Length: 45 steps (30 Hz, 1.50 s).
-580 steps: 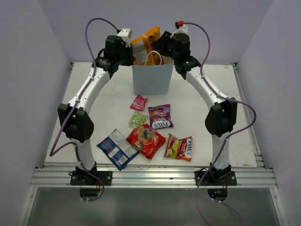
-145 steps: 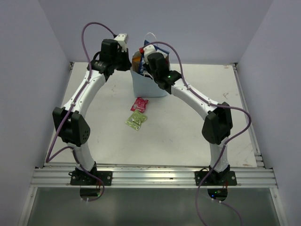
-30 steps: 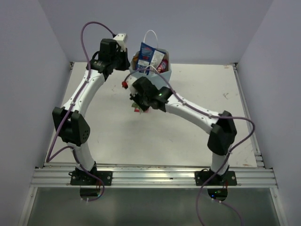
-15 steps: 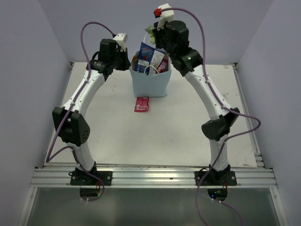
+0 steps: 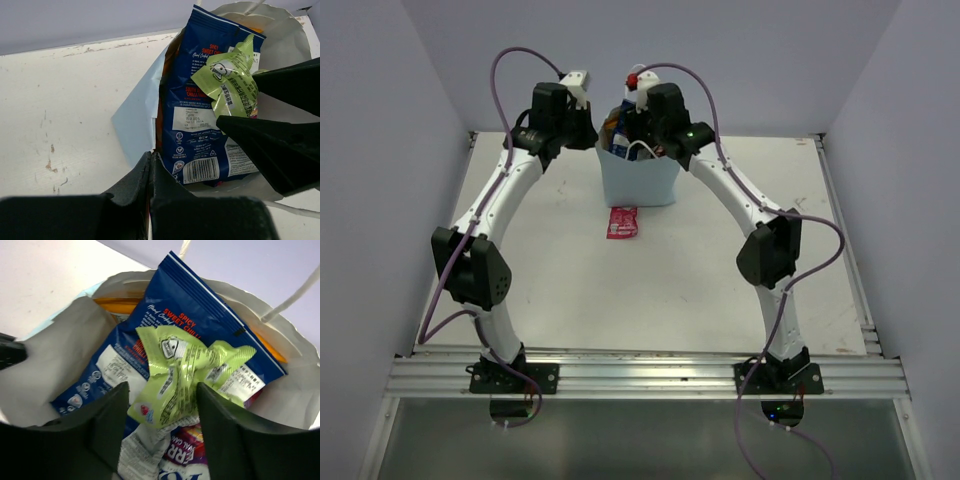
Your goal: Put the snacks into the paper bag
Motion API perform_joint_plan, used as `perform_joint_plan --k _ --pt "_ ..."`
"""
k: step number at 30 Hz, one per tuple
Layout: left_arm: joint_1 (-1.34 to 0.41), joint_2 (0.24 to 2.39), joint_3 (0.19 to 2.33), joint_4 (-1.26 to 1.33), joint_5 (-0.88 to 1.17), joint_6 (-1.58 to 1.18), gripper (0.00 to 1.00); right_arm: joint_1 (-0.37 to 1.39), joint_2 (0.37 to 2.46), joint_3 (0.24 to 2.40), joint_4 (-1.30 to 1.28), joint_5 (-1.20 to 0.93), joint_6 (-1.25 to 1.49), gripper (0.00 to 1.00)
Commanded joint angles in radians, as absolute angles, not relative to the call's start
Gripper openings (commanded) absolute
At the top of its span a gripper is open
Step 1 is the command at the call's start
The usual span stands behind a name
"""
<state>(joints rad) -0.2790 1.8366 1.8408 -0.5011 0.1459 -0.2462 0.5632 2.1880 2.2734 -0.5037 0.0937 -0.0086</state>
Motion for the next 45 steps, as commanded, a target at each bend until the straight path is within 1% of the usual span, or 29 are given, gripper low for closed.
perform_joint_plan --k 1,3,4,6,11,13,15,17,20,23,27,31,36,45 --pt "-0.265 1.802 1.847 -0.431 0.147 -0.273 0.0 0.568 2.08 2.275 -0.529 0.051 0.011 0.63" --pt "-0.265 1.799 1.842 -0.426 0.147 -0.276 0.0 0.568 2.025 2.286 -0.543 0.048 0.008 0.68" --pt "-0.267 1.796 1.842 -0.423 0.147 -0.276 0.0 0.569 2.002 2.287 -0.549 0.043 0.006 0.71" --pt "-0.265 1.796 1.847 -0.425 0.146 -0.272 0.0 0.571 1.924 2.269 -0.56 0.034 0.008 0.83" --pt "-0.265 1.801 1.87 -0.44 0.143 -0.262 0.0 0.606 1.731 2.156 -0.563 0.003 -0.051 0.84" --pt "-0.265 1.802 1.868 -0.436 0.144 -0.262 0.0 0.659 1.649 2.073 -0.589 0.003 -0.095 0.85" --pt "-0.265 1.805 1.864 -0.434 0.146 -0.265 0.0 0.742 1.6 1.962 -0.636 0.003 -0.139 0.85" --pt "-0.265 1.805 1.859 -0.428 0.152 -0.268 0.0 0.785 1.588 1.876 -0.663 -0.02 -0.143 0.84" --pt "-0.265 1.807 1.853 -0.422 0.163 -0.27 0.0 0.856 1.575 1.656 -0.654 -0.063 -0.107 0.82" --pt "-0.265 1.809 1.847 -0.42 0.167 -0.27 0.0 0.897 1.615 1.547 -0.612 -0.075 -0.071 0.79" --pt "-0.265 1.804 1.839 -0.42 0.169 -0.268 0.0 0.9 1.715 1.503 -0.534 -0.003 -0.034 0.79" --pt "-0.265 1.804 1.839 -0.422 0.172 -0.265 0.0 0.899 1.842 1.557 -0.462 0.066 -0.017 0.79" --pt "-0.265 1.807 1.847 -0.431 0.183 -0.267 0.0 0.899 2.035 1.701 -0.416 0.185 -0.021 0.79" --pt "-0.265 1.796 1.836 -0.454 0.187 -0.252 0.0 0.876 2.206 1.75 -0.318 0.388 -0.008 0.79"
